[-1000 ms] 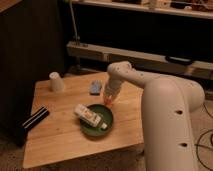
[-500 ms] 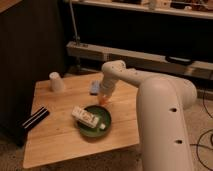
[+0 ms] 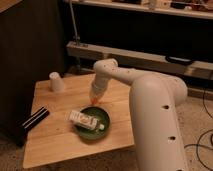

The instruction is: Drag the pepper across the table

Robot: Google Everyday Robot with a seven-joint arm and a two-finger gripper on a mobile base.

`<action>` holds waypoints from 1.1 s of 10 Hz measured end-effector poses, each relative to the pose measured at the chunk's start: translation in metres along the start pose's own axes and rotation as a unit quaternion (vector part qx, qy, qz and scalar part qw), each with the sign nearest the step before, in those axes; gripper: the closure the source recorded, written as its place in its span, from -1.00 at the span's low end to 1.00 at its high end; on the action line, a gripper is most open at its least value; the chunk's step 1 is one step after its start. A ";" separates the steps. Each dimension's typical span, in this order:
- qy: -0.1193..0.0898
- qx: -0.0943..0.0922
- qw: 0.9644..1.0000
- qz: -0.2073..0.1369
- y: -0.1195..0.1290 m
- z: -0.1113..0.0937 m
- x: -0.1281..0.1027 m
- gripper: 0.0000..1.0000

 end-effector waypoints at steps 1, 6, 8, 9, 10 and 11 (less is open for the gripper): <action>0.004 -0.002 1.000 -0.009 0.010 0.003 0.001 0.46; 0.004 -0.013 0.999 -0.043 0.038 0.013 0.003 0.46; 0.006 -0.017 0.998 -0.056 0.052 0.016 0.004 0.46; 0.008 -0.019 0.998 -0.064 0.058 0.018 0.005 0.46; 0.008 -0.021 0.997 -0.071 0.065 0.018 0.005 0.46; 0.009 -0.022 0.997 -0.078 0.071 0.019 0.005 0.46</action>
